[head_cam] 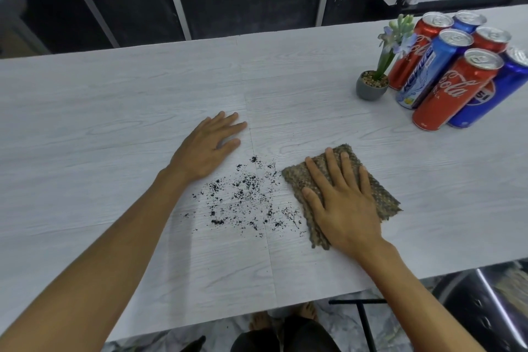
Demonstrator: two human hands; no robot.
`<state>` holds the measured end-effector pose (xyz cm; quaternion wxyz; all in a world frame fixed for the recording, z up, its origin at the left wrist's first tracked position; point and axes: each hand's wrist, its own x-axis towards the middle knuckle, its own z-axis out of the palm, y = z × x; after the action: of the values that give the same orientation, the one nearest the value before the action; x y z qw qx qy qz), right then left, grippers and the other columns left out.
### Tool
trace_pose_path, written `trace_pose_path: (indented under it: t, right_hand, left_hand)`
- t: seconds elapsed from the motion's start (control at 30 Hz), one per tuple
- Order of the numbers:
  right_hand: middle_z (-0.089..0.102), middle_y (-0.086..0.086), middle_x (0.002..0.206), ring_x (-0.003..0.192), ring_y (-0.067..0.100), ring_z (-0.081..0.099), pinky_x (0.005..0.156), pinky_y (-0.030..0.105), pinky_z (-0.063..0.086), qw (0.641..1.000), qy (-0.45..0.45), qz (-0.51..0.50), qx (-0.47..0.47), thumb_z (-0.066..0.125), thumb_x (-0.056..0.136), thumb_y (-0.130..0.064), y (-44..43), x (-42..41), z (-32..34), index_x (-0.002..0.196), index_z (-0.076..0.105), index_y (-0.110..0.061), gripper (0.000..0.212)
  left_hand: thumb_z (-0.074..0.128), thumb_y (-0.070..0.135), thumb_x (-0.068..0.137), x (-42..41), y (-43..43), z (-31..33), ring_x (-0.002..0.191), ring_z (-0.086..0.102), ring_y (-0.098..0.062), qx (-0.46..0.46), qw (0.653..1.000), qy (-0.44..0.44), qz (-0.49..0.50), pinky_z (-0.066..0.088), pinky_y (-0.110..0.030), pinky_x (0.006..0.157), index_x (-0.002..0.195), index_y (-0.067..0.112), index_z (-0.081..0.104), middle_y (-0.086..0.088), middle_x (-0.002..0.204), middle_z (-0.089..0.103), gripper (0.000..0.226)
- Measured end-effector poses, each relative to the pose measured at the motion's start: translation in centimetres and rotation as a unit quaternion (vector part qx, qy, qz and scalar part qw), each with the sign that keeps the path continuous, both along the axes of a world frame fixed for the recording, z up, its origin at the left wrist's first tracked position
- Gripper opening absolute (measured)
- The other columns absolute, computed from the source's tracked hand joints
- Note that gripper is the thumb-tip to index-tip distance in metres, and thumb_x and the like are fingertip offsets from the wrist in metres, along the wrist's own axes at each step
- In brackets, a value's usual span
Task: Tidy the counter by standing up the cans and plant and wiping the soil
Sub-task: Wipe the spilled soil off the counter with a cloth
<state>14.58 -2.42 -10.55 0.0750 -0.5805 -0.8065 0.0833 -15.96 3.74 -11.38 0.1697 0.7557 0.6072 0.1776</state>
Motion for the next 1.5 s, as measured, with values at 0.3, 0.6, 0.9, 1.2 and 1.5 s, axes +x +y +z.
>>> trace_pose_path:
  t: [0.3, 0.6, 0.9, 1.2, 1.5]
  right_hand:
    - [0.031, -0.012, 0.153, 0.144, 0.002, 0.016, 0.121, 0.032, 0.003, 0.957, 0.279, 0.029, -0.079, 0.028, 0.100, -0.046, -1.7, -1.3, 1.6, 0.140, 0.041, -0.038, 0.042]
    - [-0.009, -0.007, 0.160, 0.146, 0.018, -0.017, 0.117, 0.048, -0.008, 1.000, 0.007, 0.016, -0.003, 0.009, 0.096, -0.061, -1.3, -2.5, 0.0, 0.150, 0.008, -0.044, 0.056]
    - [-0.014, -0.006, 0.159, 0.145, 0.019, -0.022, 0.117, 0.048, -0.011, 1.000, -0.014, 0.019, -0.016, 0.005, 0.095, -0.062, -1.0, -3.6, 0.1, 0.150, 0.002, -0.043, 0.058]
    - [-0.013, -0.005, 0.159, 0.145, 0.020, -0.021, 0.117, 0.048, -0.011, 1.000, 0.000, 0.006, -0.024, 0.007, 0.095, -0.061, 0.0, -4.4, 0.2, 0.151, 0.005, -0.041, 0.059]
    - [-0.016, -0.010, 0.158, 0.145, 0.009, -0.020, 0.118, 0.038, -0.010, 0.996, 0.008, 0.084, -0.033, 0.007, 0.088, -0.070, 1.2, -1.0, 0.5, 0.147, 0.007, -0.051, 0.062]
  left_hand:
    - [0.032, 0.051, 0.100, 0.2, 0.0, 0.1, 0.146, 0.005, 0.000, -0.002, 1.000, 0.009, 0.000, 0.002, -0.031, 0.121, 0.145, 0.042, 0.033, 0.017, 0.158, 0.018, 0.046]
    - [0.033, 0.049, 0.100, 0.2, -0.1, 0.1, 0.146, 0.006, -0.001, 0.001, 1.000, 0.008, 0.000, 0.003, -0.031, 0.121, 0.145, 0.040, 0.034, 0.015, 0.158, 0.019, 0.046]
    - [0.033, 0.049, 0.100, 0.1, -0.1, 0.1, 0.147, 0.005, -0.002, 0.000, 1.000, 0.002, -0.005, 0.004, -0.034, 0.121, 0.145, 0.040, 0.034, 0.015, 0.158, 0.018, 0.046]
    - [0.033, 0.049, 0.101, 0.1, -0.1, 0.2, 0.147, 0.005, -0.003, -0.003, 1.000, 0.001, -0.005, 0.002, -0.033, 0.121, 0.146, 0.041, 0.033, 0.015, 0.158, 0.017, 0.046]
    - [0.035, 0.047, 0.101, 0.2, -0.2, 0.3, 0.147, 0.004, -0.002, -0.003, 1.000, 0.007, -0.003, 0.000, -0.029, 0.120, 0.146, 0.041, 0.033, 0.015, 0.158, 0.017, 0.046]
